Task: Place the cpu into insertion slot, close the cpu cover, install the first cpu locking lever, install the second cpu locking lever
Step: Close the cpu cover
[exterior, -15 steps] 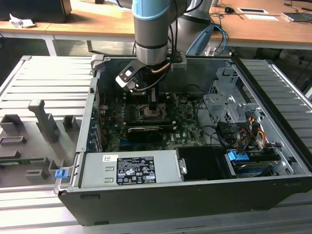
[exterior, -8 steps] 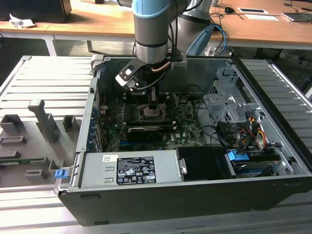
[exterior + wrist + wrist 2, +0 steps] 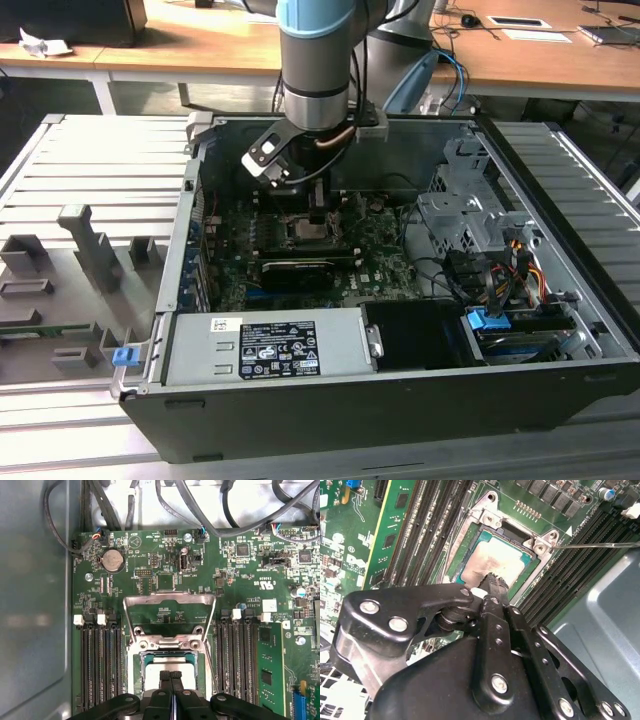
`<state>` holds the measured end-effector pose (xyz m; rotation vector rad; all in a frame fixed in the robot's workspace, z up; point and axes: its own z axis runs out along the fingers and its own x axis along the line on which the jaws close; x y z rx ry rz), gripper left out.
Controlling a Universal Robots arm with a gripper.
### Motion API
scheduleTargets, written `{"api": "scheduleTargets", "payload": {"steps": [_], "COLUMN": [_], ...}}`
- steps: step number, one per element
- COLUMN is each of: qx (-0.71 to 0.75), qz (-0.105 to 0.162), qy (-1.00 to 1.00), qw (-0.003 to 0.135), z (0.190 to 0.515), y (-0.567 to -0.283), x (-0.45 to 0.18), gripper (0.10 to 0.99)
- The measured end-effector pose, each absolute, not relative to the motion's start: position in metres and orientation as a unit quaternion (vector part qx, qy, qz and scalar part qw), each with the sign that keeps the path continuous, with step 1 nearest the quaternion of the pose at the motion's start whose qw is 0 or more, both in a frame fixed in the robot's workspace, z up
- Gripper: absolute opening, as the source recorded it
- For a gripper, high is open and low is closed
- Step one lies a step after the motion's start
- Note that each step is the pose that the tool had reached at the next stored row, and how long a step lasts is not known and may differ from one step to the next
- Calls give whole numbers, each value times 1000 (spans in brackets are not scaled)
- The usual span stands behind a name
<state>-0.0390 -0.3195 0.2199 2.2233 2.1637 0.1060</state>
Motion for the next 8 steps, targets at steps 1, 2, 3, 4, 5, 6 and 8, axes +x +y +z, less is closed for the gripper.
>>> {"api": "scheduleTargets", "payload": {"steps": [1,2,3,4,5,6,8], "qx": [716,716,716,716,716,716,716], "qz": [34,34,34,34,34,35,34], "qy": [697,697,697,697,697,697,697], "qw": [19,19,19,19,19,19,19], "z": [221,223,225,228,230,232,232], "y": [-320,-320,-320,-320,-320,-319,-320], "x": [-39,-39,-39,-39,-39,-39,-37], "gripper": [106,106,106,106,106,106,106]}}
